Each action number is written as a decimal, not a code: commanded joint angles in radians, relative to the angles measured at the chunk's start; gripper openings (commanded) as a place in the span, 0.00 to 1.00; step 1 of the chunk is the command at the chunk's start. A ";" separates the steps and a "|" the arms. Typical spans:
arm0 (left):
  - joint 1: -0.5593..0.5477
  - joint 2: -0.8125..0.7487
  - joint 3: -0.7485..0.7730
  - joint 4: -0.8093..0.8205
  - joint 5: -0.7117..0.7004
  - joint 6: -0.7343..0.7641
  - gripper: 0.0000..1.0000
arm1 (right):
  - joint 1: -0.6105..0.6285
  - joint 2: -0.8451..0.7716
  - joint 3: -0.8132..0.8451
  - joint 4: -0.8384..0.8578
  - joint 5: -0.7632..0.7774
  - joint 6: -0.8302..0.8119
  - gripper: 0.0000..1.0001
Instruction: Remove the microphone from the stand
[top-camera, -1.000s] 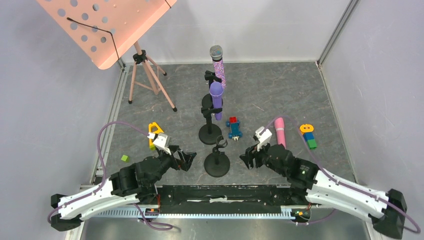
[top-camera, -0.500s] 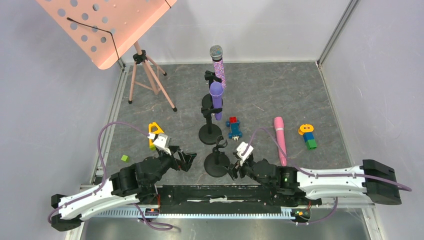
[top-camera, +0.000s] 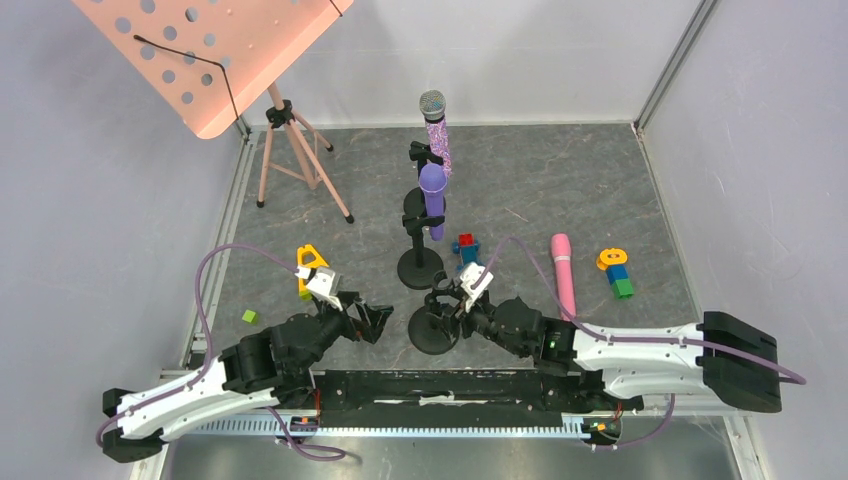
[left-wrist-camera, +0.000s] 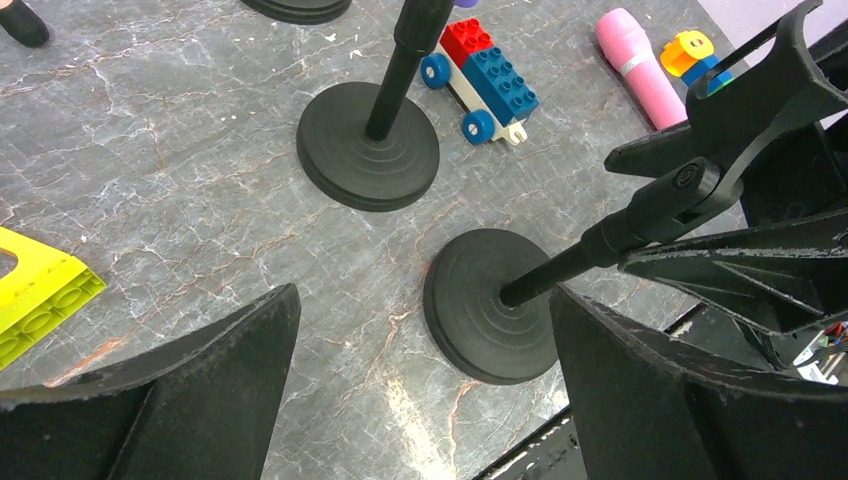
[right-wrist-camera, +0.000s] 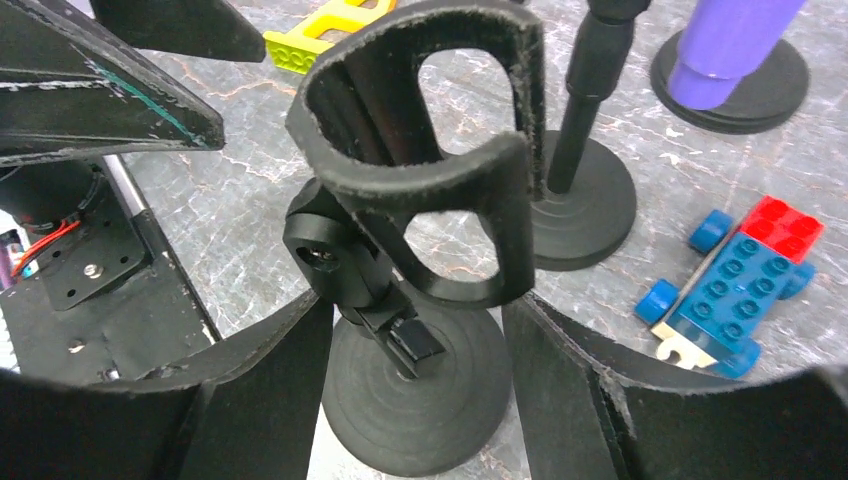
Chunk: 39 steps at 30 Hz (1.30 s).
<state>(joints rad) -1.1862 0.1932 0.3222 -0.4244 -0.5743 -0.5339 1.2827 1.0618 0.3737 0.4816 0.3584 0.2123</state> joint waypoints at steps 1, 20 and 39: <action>0.002 0.026 0.008 0.046 -0.025 0.027 1.00 | -0.025 0.053 0.039 0.101 -0.116 0.027 0.68; 0.003 0.085 0.014 0.065 -0.019 0.046 1.00 | -0.085 0.063 -0.006 0.140 -0.143 -0.018 0.26; 0.003 0.217 0.008 0.179 0.031 0.056 1.00 | -0.223 -0.336 -0.186 -0.078 0.128 -0.034 0.21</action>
<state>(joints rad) -1.1862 0.3763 0.3222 -0.3229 -0.5488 -0.5114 1.1236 0.7853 0.1902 0.4065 0.3798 0.2035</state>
